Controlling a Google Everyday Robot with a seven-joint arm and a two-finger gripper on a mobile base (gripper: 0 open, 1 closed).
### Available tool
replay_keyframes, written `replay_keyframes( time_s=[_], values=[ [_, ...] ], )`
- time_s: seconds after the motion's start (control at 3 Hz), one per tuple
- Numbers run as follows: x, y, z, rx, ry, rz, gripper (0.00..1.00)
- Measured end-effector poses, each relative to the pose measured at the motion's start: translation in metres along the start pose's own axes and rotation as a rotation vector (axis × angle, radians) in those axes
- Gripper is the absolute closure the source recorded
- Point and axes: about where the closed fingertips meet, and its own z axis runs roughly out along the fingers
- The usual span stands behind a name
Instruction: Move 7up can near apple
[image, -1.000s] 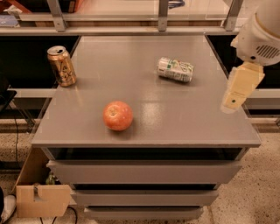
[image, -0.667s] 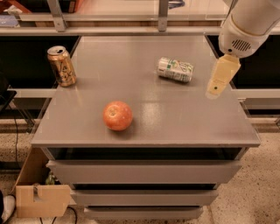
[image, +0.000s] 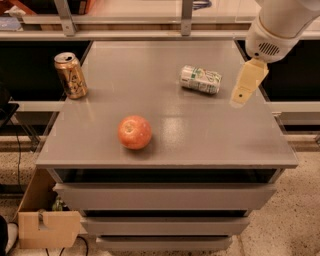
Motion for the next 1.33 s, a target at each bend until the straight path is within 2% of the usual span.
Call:
replay_keyframes(
  time_s=[0.33, 0.67, 1.33],
  values=[
    [-0.017, -0.022, 0.017, 0.023, -0.001, -0.004, 0.00],
    [-0.034, -0.037, 0.039, 0.018, -0.012, -0.016, 0.00],
    [-0.070, -0.042, 0.082, -0.044, -0.036, -0.053, 0.00]
  ],
)
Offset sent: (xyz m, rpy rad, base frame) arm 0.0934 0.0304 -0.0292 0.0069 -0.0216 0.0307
